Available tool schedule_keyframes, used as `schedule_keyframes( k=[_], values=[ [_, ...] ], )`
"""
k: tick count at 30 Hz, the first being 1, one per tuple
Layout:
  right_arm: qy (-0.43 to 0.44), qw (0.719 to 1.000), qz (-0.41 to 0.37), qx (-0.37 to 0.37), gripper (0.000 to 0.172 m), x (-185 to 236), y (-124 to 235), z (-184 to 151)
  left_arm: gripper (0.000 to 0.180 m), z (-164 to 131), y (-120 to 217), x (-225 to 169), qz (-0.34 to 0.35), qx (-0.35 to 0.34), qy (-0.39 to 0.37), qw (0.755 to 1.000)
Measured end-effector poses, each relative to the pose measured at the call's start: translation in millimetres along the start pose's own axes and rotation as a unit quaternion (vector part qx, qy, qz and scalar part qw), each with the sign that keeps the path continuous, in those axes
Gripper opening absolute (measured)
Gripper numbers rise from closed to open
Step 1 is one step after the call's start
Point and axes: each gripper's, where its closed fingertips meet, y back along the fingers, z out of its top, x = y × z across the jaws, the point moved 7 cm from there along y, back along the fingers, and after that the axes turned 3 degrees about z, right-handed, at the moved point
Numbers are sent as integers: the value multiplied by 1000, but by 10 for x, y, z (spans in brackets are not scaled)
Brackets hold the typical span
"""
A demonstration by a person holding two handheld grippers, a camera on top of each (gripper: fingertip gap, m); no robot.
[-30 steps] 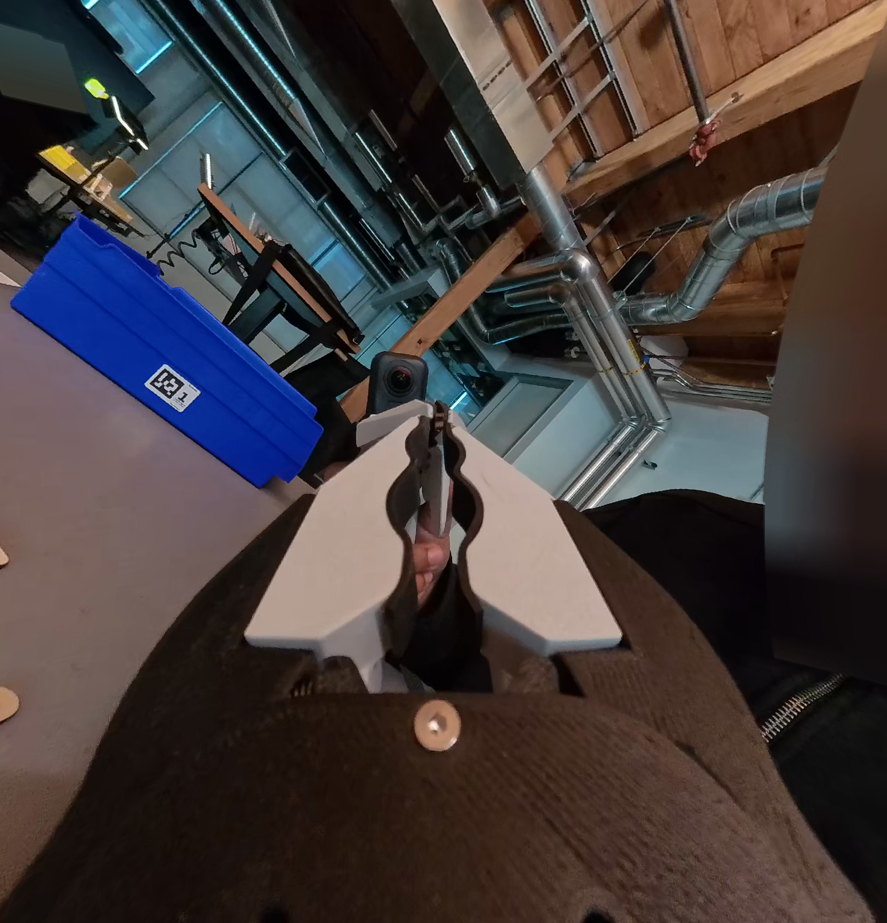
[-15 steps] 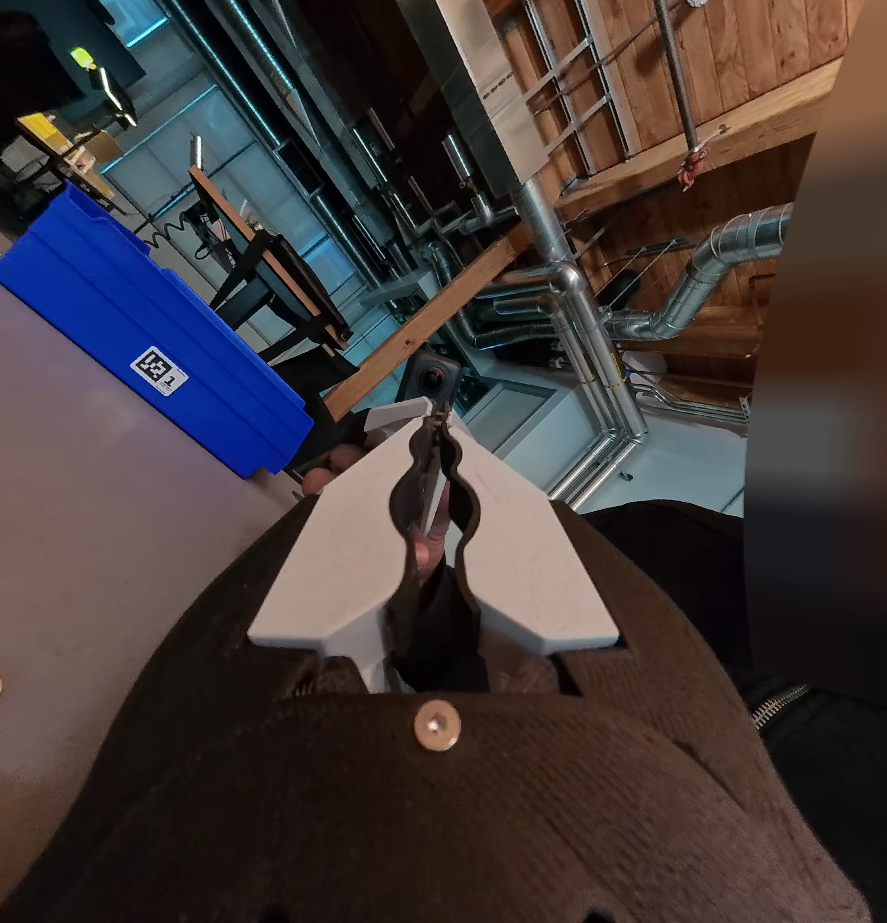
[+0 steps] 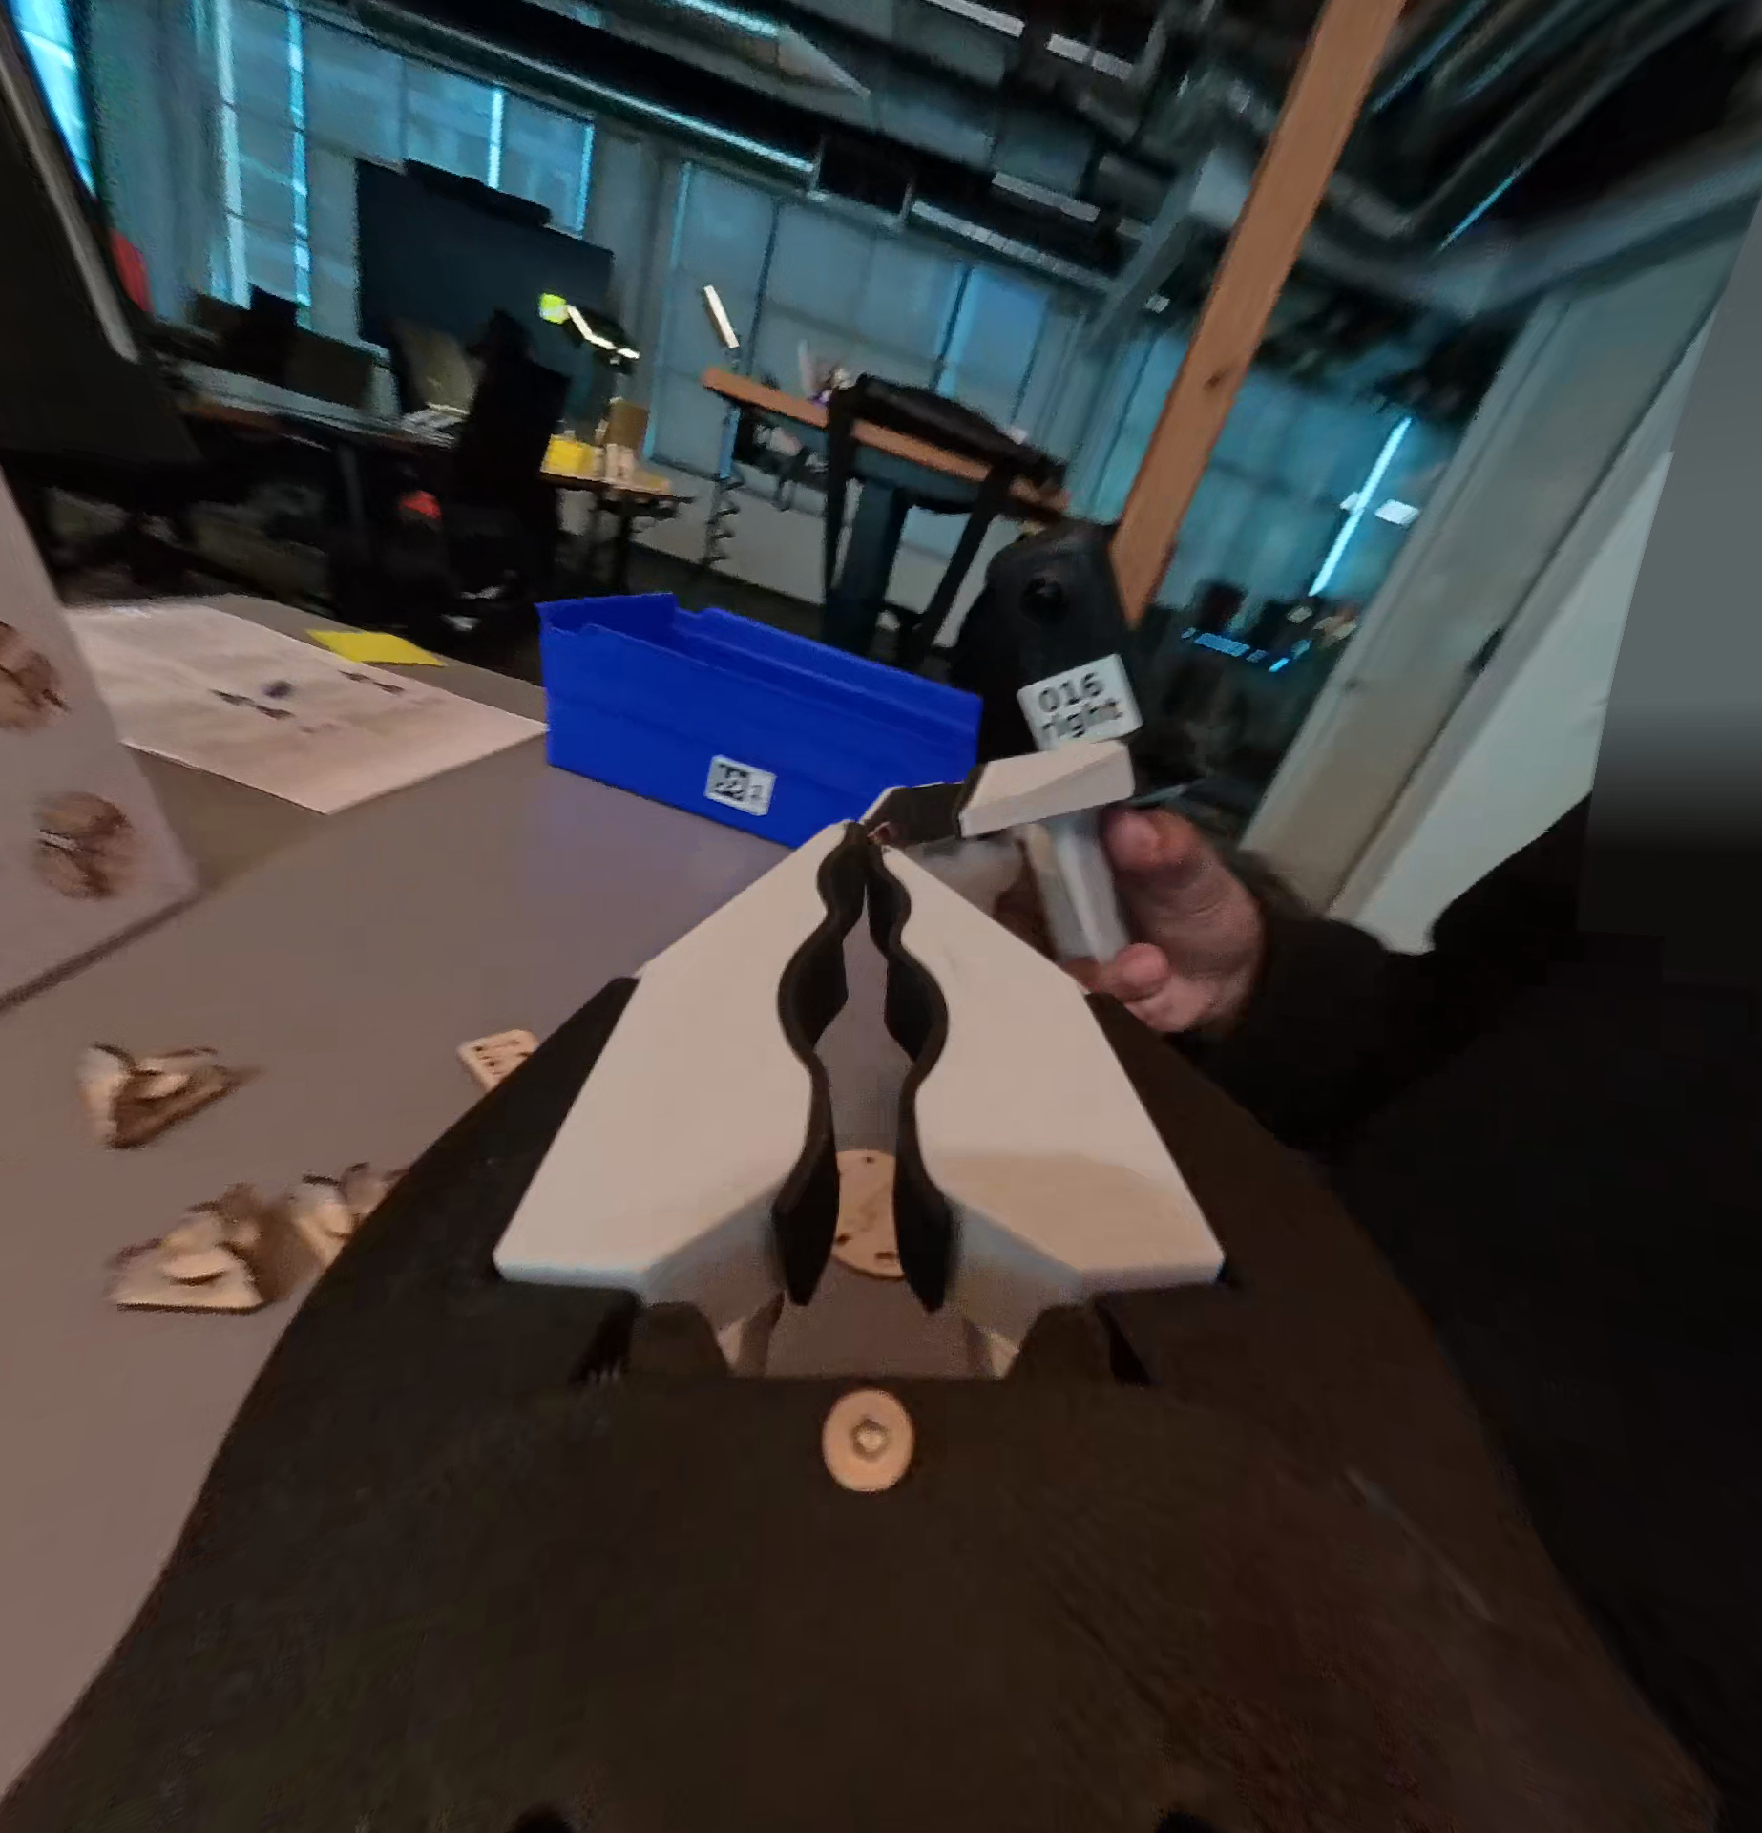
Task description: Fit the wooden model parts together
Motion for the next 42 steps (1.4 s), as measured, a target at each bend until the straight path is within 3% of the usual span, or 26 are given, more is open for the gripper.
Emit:
schedule_keyframes(
  k=[7, 12, 29, 33, 36, 39, 42],
  values=[
    [12, 999, -38, -5, 16, 70, -80, -56, 0, -41, -56, -140, 62, 40, -146, 987],
    [14, 999, -35, -8, 4, 93, -84, -37, 0, -26, -54, -172, 67, 38, -161, 984],
    [23, 1000, -20, -4, 3, 79, -47, -16, 0, -33, -55, -157, 69, 28, -161, 984],
    [84, 996, 7, -27, 3, 159, 17, 62, 5, -15, -41, -111, -1, -2, -59, 998],
    [177, 984, -4, -25, 3, 217, 75, 106, 27, -25, -52, 1, -70, -26, 80, 994],
    [286, 958, -17, -5, 4, 296, 104, 104, 36, -86, -81, 68, -170, -46, 216, 960],
    [385, 922, -8, 30, 3, 401, 95, 36, 38, -155, -146, 21, -294, -40, 334, 895]
  ],
)
